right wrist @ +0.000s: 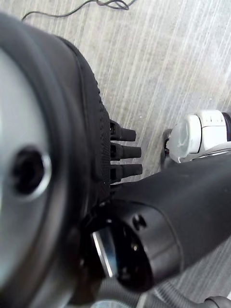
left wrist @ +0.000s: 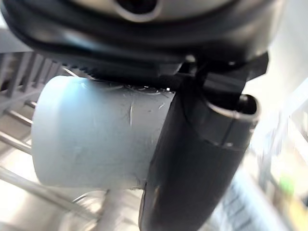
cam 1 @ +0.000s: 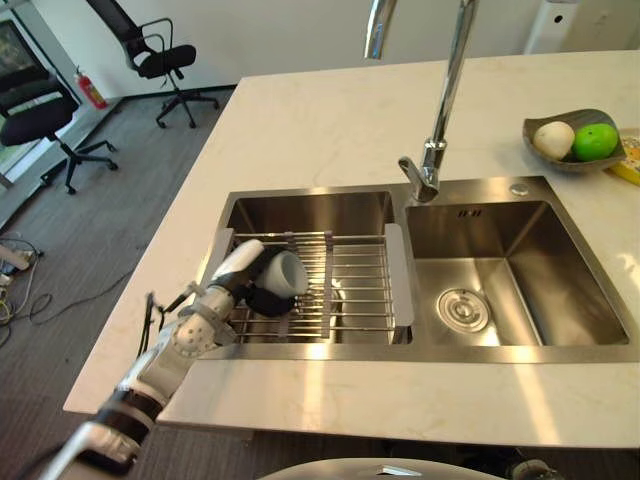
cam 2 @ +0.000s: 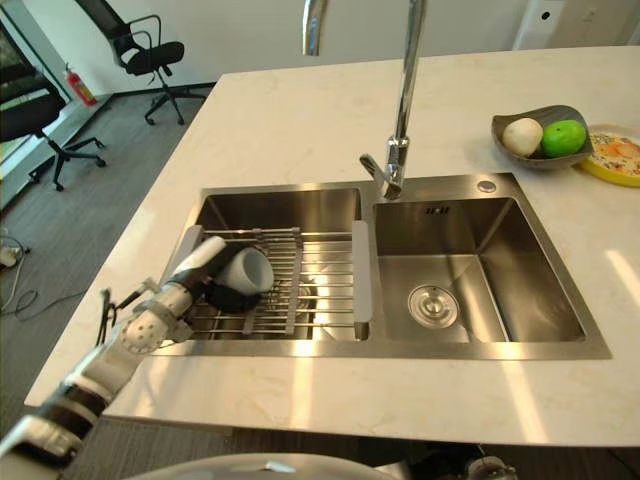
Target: Place the dishes in the dishwasher.
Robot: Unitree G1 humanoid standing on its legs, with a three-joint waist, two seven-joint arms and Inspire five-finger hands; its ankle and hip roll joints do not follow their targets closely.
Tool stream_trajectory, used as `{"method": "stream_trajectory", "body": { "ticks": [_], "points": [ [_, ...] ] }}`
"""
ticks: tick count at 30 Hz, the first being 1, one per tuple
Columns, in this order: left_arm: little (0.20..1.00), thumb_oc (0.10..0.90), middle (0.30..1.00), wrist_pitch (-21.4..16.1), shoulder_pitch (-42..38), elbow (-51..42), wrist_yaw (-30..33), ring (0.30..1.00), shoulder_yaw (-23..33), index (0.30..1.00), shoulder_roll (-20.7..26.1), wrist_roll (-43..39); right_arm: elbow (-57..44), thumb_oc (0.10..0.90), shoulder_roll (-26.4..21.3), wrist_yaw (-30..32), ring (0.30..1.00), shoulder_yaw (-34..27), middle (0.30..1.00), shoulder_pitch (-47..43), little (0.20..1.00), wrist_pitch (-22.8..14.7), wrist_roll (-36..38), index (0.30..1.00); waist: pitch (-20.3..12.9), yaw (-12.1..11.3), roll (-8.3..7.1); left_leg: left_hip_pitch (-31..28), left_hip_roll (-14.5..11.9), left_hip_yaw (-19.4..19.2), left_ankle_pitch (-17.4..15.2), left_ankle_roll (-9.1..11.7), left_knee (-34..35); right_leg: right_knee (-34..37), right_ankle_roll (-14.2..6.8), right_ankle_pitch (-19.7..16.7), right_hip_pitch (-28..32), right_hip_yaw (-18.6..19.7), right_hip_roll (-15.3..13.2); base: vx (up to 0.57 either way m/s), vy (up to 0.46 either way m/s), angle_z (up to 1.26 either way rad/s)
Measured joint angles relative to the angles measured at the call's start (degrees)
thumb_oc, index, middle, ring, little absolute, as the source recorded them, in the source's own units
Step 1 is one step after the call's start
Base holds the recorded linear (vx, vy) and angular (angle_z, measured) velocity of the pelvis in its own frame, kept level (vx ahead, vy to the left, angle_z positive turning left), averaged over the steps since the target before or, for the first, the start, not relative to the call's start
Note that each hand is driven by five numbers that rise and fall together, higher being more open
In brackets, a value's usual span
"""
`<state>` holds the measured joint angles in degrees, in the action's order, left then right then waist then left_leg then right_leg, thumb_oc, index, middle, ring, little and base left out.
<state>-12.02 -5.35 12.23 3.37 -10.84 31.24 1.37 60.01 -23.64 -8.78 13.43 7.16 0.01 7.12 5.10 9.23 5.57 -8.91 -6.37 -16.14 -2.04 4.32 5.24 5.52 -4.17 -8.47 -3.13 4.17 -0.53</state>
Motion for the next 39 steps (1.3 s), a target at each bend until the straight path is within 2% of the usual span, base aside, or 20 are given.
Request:
{"method": "stream_trajectory", "body": {
  "ticks": [1, 3, 7, 17, 20, 21, 23, 24, 25, 27, 28, 30, 31, 32, 33, 34, 35, 36, 37, 39],
  "points": [
    [0.3, 0.4, 0.3, 0.34, 2.04, -2.15, 0.81, 0.3, 4.31, 0.3, -2.92, -6.78, 1.37, 0.8, 1.24, 0.29, 0.9, -0.2, 0.9, -0.17, 0.9, -0.09, 0.04, 0.9, 0.31, -1.01, -1.09, 0.15, -0.13, 0.37, 0.04, 0.01, 0.0, 0.03, 0.09, 0.07, 0.0, -0.41, -0.04, 0.02, -0.016, 0.14],
    [0.3, 0.4, 0.3, 0.1, 2.93, -4.84, 2.49, 0.3, 4.74, 0.3, -5.18, -13.87, 2.3, 0.8, 1.64, 0.58, 0.9, -0.22, 0.9, -0.21, 0.9, -0.21, 0.27, 0.9, 0.16, -1.53, -1.8, 0.2, 0.04, 1.3, 0.03, -0.01, -0.01, 0.06, 0.18, 0.23, 0.35, -1.03, -0.36, 0.02, -0.014, 0.19],
    [0.3, 0.4, 0.3, 0.15, 2.87, -12.7, 5.18, 0.3, 6.97, 0.3, -7.53, -21.04, 3.45, 0.8, 2.69, 1.9, 0.9, -0.32, 0.9, -2.05, 0.9, -0.19, 1.89, 0.9, 0.21, -2.32, -1.96, 0.51, 0.55, 1.82, 0.03, -0.18, -0.01, 0.12, 0.0, 0.36, 0.41, -1.64, -1.05, 0.02, -0.016, 0.1],
    [0.3, 0.4, 0.3, -4.22, 5.91, -21.1, 10.05, 0.3, 13.57, 0.3, -7.56, -20.3, 4.35, 0.8, 1.07, 4.07, 0.9, 2.42, 0.9, -1.27, 0.9, -0.79, 1.31, 0.9, 0.09, -5.49, 0.57, 1.21, 0.54, 4.98, 0.45, -0.96, -0.39, 0.18, -0.49, 0.83, 1.92, -4.22, -1.56, -0.09, -0.031, 0.14],
    [0.3, 0.4, 0.3, -4.11, 7.28, -21.03, 9.73, 0.3, 13.07, 0.3, -6.97, -16.78, 4.91, 0.8, 1.49, 5.18, 0.9, 0.99, 0.9, 1.35, 0.9, -2.67, 1.91, 0.9, 1.55, -6.0, 1.65, 9.4, 1.1, 12.36, 2.59, -0.11, -3.04, 0.27, -0.44, 0.5, -1.09, -11.75, -3.49, -0.29, 0.001, 1.23],
    [0.3, 0.4, 0.3, -3.77, 7.71, -20.94, 9.72, 0.3, 13.19, 0.3, -6.96, -16.49, 5.3, 0.8, 1.57, 5.47, 0.9, 1.03, 0.9, 1.77, 0.9, -2.71, 1.89, 0.9, 2.17, -7.09, 1.93, 11.25, 1.63, 14.39, 4.67, 0.37, -2.79, 0.07, -0.52, 0.19, -1.99, -13.35, -3.67, -0.39, -0.021, 1.39],
    [0.3, 0.4, 0.3, -3.6, 8.42, -20.9, 9.8, 0.3, 13.45, 0.3, -6.8, -16.45, 7.55, 0.8, 2.97, 4.87, 0.9, 1.28, 0.9, 2.0, 0.9, -1.86, 1.85, 0.9, 3.81, -8.45, 2.09, 15.83, 2.89, 19.3, 9.92, 4.83, -2.55, 0.02, -0.02, 0.1, -3.92, -16.3, -4.69, -0.36, 0.029, 1.4],
    [0.3, 0.4, 0.3, -3.19, 7.65, -21.15, 9.86, 0.3, 12.97, 0.3, -6.95, -16.34, 7.41, 0.8, 3.78, 5.47, 0.9, 1.55, 0.9, 2.89, 0.9, -0.87, 1.72, 0.9, 3.96, -8.76, 3.77, 17.34, 1.41, 22.54, 7.04, 10.49, 0.68, -0.54, 0.68, 0.35, -4.26, -18.67, -3.29, -0.14, 0.086, 1.99],
    [0.3, 0.4, 0.3, -3.1, 4.96, -21.32, 9.85, 0.3, 12.86, 0.3, -6.33, -16.13, 7.85, 0.8, 6.49, 6.3, 0.9, 1.0, 0.9, 3.04, 0.9, -1.16, 1.58, 0.9, 4.98, -7.76, 2.44, 19.71, 1.63, 18.65, 3.33, 7.99, -0.02, 0.23, 3.55, -0.06, -5.32, -22.02, -5.72, -0.13, 0.143, 1.95],
    [0.3, 0.4, 0.3, -2.8, 4.35, -21.66, 11.53, 0.3, 14.58, 0.3, -5.34, -15.8, 8.27, 0.8, 9.24, 6.2, 0.9, -1.56, 0.9, 2.12, 0.9, -1.47, 1.29, 0.9, 6.08, -9.26, -2.33, 22.29, 2.48, 10.3, 3.3, 3.19, -8.12, 0.22, 4.27, -1.39, -7.04, -23.7, -10.72, -0.14, 0.178, 1.29],
    [0.3, 0.4, 0.3, -2.33, 4.34, -21.35, 11.9, 0.3, 14.96, 0.3, -5.43, -15.8, 8.2, 0.8, 9.49, 6.03, 0.9, -2.96, 0.9, 1.63, 0.9, -1.43, 1.37, 0.9, 6.06, -7.95, -3.29, 21.73, 0.52, 4.71, 1.25, 3.74, -13.56, 0.07, 3.73, -2.25, -5.08, -28.27, -12.52, -0.1, 0.116, 1.34],
    [0.3, 0.4, 0.3, -2.82, 4.65, -21.97, 10.71, 0.3, 13.77, 0.3, -5.08, -14.63, 8.16, 0.8, 9.05, 6.62, 0.9, -3.46, 0.9, 2.64, 0.9, -0.78, 1.49, 0.9, 5.84, -4.94, -3.48, 16.37, -6.58, -0.64, -0.88, 6.61, -20.32, 0.37, 2.45, -1.15, 0.82, -35.95, -13.46, -0.25, 0.291, 1.64],
    [0.3, 0.4, 0.3, -3.91, 5.96, -23.56, 10.69, 0.3, 13.21, 0.3, -4.26, -14.18, 7.72, 0.8, 7.38, 7.0, 0.9, -2.43, 0.9, 3.34, 0.9, -0.79, 1.71, 0.9, 4.51, -4.34, -3.67, 13.79, -9.26, -2.2, -1.18, 6.58, -22.12, 0.08, 1.53, -0.68, 1.67, -37.97, -14.02, -0.35, 0.431, 1.11],
    [0.3, 0.4, 0.3, -4.93, 6.25, -24.72, 9.69, 0.3, 13.18, 0.3, -3.41, -14.06, 8.12, 0.8, 6.35, 6.25, 0.9, -6.04, 0.9, 3.42, 0.9, -1.35, 1.84, 0.9, 3.39, -5.26, -4.28, 12.13, -10.22, -2.49, -3.35, 9.73, -24.62, 0.0, 1.0, -2.99, 1.97, -41.02, -16.0, -0.22, 0.372, 0.83],
    [0.3, 0.4, 0.3, -5.04, 6.2, -25.69, 9.22, 0.3, 13.19, 0.3, -2.78, -13.99, 7.9, 0.8, 5.17, 6.34, 0.9, -5.71, 0.9, 3.39, 0.9, -1.42, 1.92, 0.9, 1.82, -4.65, -4.05, 12.26, -12.06, -6.63, -4.98, 9.63, -27.0, -0.71, -0.5, -3.86, 2.01, -43.88, -17.11, -0.21, 0.559, 1.78],
    [0.3, 0.4, 0.3, -5.66, 3.45, -27.45, 8.66, 0.3, 11.29, 0.3, -2.74, -13.91, 9.74, 0.8, 1.1, 6.51, 0.9, -5.43, 0.9, 3.12, 0.9, -1.26, 2.05, 0.9, -0.29, -2.87, -2.47, 11.8, -15.77, -14.49, -3.77, 4.6, -26.1, -5.22, -2.65, -2.59, 1.84, -48.71, -20.75, -0.04, 0.665, 2.25],
    [0.3, 0.4, 0.3, -6.52, 2.12, -27.88, 8.43, 0.3, 9.81, 0.3, -2.92, -13.86, 10.81, 0.8, -0.7, 6.43, 0.9, -6.42, 0.9, 3.86, 0.9, -0.61, 1.92, 0.9, -1.42, -3.27, -0.76, 11.21, -13.82, -12.36, -2.53, 5.32, -19.24, -7.86, -4.16, -1.9, 1.35, -47.02, -21.86, 0.03, 0.668, 2.75],
    [0.3, 0.4, 0.3, -6.4, -0.06, -27.35, 7.33, 0.3, 8.69, 0.3, -1.85, -13.15, 12.08, 0.8, 0.97, 7.28, 0.9, -11.22, 0.9, 4.44, 0.9, 0.04, 2.44, 0.9, -2.01, -4.11, -5.16, 12.44, -7.91, -10.54, -1.45, 4.72, -17.64, -9.11, -4.43, -3.62, 2.59, -47.63, -27.56, 0.06, 0.537, 2.48],
    [0.3, 0.4, 0.3, -6.15, -0.91, -26.83, 7.33, 0.3, 6.62, 0.3, -1.57, -13.13, 12.38, 0.8, 1.4, 7.15, 0.9, -10.37, 0.9, 6.33, 0.9, 1.04, 2.7, 0.9, -3.5, -4.25, -6.38, 15.55, -5.49, -9.37, -3.3, 1.49, -18.97, -9.88, -3.98, -6.26, 4.66, -50.78, -31.01, 0.08, 0.421, 2.39],
    [0.3, 0.4, 0.3, -5.43, 1.36, -26.57, 7.09, 0.3, 7.35, 0.3, -0.96, -13.03, 12.98, 0.8, 3.11, 7.39, 0.9, -6.43, 0.9, 6.28, 0.9, 1.58, 2.77, 0.9, -4.71, -8.37, -6.8, 16.12, -1.31, -4.91, -2.11, -0.49, -17.49, -11.54, 3.43, -15.58, 5.44, -48.2, -33.66, 0.15, 0.45, 1.69]
  ]
}}
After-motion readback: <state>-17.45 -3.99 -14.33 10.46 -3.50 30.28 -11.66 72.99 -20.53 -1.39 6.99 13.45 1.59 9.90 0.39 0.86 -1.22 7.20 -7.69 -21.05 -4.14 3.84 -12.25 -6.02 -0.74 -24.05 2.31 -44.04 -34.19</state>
